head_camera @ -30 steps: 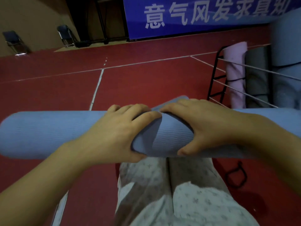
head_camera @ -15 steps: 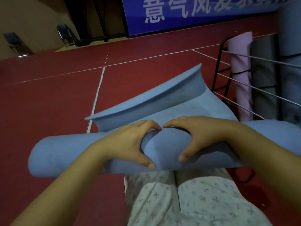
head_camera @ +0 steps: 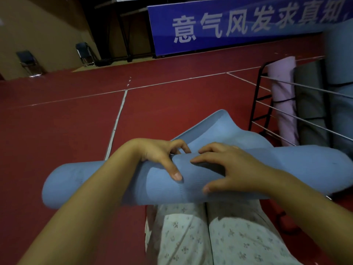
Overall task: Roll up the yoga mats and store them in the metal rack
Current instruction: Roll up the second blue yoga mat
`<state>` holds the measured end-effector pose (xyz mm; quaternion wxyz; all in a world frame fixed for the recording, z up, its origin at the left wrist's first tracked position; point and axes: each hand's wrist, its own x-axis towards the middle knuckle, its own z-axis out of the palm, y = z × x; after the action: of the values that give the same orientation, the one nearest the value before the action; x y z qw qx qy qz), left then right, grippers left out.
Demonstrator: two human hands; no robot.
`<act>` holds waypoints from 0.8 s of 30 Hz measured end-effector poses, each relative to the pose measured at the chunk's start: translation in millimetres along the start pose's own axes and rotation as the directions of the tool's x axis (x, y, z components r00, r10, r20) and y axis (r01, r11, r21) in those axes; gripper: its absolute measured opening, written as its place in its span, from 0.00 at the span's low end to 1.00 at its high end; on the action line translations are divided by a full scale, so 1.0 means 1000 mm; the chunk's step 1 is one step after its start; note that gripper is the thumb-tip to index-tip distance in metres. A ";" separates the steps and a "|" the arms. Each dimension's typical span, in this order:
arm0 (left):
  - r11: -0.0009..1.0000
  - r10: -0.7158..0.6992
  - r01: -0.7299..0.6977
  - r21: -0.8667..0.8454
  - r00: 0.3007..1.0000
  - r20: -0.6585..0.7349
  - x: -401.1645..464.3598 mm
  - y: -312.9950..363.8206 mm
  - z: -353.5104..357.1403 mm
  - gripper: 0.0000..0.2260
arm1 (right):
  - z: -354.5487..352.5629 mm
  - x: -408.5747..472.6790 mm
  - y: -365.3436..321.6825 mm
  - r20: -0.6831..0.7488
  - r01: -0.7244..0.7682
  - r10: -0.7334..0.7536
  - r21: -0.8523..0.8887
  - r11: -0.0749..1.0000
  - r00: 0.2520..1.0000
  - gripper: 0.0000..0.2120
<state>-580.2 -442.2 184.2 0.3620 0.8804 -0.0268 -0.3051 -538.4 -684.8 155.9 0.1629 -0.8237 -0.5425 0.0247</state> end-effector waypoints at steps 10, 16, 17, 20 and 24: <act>0.982 0.098 -0.032 0.188 0.929 -0.357 -0.016 -0.003 0.010 0.34 | -0.002 0.020 0.017 -0.041 -0.015 0.025 0.223 0.975 0.999 0.28; 0.806 0.480 -0.097 0.583 0.684 -0.550 -0.045 0.009 0.046 0.28 | -0.007 0.035 0.030 0.012 -0.015 0.012 0.294 0.956 1.000 0.25; 0.799 0.477 -0.081 0.596 0.690 -0.545 -0.047 0.013 0.051 0.26 | -0.008 0.037 0.032 0.028 -0.025 0.017 0.304 0.952 0.999 0.25; 0.779 0.383 0.044 0.625 0.756 -0.531 -0.039 0.018 0.063 0.24 | -0.012 0.041 0.037 0.091 -0.087 0.058 0.360 0.929 0.994 0.27; 0.801 0.340 0.075 0.594 0.759 -0.555 -0.029 0.018 0.060 0.25 | -0.015 0.049 0.040 0.142 -0.132 0.080 0.402 0.906 0.987 0.26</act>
<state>-634.3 -485.4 178.1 0.0827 0.9927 -0.0605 0.0632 -479.7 -658.6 165.1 0.2968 -0.7965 -0.4885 0.1970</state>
